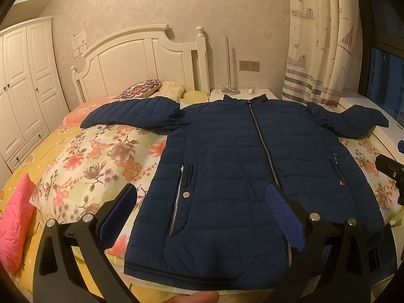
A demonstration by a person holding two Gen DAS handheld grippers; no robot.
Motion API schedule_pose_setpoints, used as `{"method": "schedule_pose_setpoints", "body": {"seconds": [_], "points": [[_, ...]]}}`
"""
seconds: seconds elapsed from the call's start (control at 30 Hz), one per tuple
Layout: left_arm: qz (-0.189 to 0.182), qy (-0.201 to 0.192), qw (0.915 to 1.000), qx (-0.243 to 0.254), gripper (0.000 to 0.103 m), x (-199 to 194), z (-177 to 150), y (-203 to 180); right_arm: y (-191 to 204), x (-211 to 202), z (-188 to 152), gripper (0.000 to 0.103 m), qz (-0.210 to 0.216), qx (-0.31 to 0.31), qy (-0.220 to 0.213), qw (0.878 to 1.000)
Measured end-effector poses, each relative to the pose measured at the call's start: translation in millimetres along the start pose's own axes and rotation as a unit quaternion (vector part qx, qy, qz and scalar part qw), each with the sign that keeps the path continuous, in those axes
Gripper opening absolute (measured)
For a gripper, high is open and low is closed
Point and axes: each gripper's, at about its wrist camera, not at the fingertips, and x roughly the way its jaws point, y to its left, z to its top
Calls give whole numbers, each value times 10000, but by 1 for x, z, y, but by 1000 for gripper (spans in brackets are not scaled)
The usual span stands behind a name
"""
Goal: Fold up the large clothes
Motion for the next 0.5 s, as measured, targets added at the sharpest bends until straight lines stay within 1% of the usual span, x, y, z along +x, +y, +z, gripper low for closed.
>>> {"method": "schedule_pose_setpoints", "body": {"seconds": [0.13, 0.3, 0.4, 0.47, 0.5], "points": [[19, 110, 9999, 19, 101, 7, -1, -5, -1, 8, -5, 99, 38, 67, 86, 9999], [62, 304, 9995, 69, 101, 26, 1, -8, -10, 29, -13, 99, 210, 258, 252, 9991], [42, 466, 9987, 197, 101, 51, 3, -14, -17, 43, -15, 99, 91, 253, 298, 9992], [47, 637, 9971, 416, 101, 78, 6, -23, -27, 54, -15, 99, 55, 336, 290, 9990], [57, 782, 9951, 599, 101, 98, 9, -30, -34, 61, -16, 99, 53, 406, 321, 9986]]}}
